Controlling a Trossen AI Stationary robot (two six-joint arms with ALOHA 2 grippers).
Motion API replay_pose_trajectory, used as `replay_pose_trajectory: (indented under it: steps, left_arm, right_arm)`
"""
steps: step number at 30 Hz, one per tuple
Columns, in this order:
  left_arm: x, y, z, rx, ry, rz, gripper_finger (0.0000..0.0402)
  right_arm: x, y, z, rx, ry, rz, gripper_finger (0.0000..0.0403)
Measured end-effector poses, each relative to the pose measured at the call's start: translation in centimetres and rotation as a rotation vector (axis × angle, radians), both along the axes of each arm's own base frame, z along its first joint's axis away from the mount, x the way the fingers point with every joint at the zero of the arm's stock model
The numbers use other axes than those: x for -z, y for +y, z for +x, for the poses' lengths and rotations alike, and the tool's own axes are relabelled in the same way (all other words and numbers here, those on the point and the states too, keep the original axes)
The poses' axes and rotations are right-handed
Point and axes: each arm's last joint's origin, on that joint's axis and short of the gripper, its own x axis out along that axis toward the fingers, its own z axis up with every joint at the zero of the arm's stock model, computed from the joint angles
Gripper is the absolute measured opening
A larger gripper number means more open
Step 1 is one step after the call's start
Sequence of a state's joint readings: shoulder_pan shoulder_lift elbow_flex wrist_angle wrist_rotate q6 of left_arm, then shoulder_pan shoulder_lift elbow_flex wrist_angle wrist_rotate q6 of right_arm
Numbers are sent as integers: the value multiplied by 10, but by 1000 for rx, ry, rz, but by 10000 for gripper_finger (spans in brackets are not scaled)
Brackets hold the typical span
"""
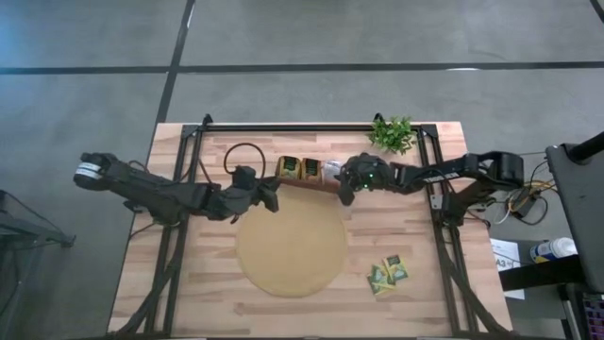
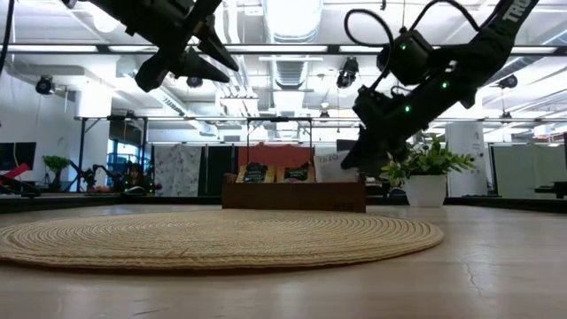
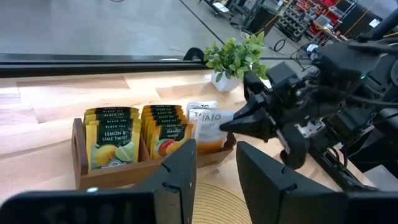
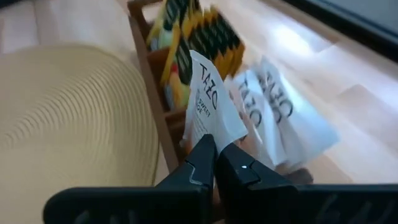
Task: Pick & Place Tea
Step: Put the orange tea bag into the right section of the wooden organizer, then put the green tea bag into the left section of the wooden organizer
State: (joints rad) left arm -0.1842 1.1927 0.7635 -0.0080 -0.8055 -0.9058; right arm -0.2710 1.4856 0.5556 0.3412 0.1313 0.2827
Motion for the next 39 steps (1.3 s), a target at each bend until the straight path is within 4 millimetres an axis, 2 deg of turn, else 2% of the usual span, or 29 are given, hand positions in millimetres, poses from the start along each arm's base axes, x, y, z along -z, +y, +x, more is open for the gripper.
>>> replay_pose_trajectory:
  steps: [5, 12, 20, 28, 34, 39]
  left_arm:
    - [0, 0, 0, -2, -5, -6, 110]
    - [0, 0, 0, -4, -8, -9, 110]
    - [0, 5, 1, -14, -4, -10, 110]
    - [1, 13, 2, 20, 2, -41, 110]
    - [1, 19, 3, -33, -45, -101, 110]
    - [1, 22, 3, -90, -109, -170, 110]
  right_arm:
    - [12, -1, 3, -5, 44, 6, 8]
    - [11, 0, 1, -44, 69, -11, 13]
    - [12, 3, -3, -92, 139, 8, 77]
    - [-4, 6, -16, -118, 172, -18, 118]
    - [-27, 11, -32, -121, 147, -32, 125]
    - [-41, 12, -38, -116, 73, -39, 121]
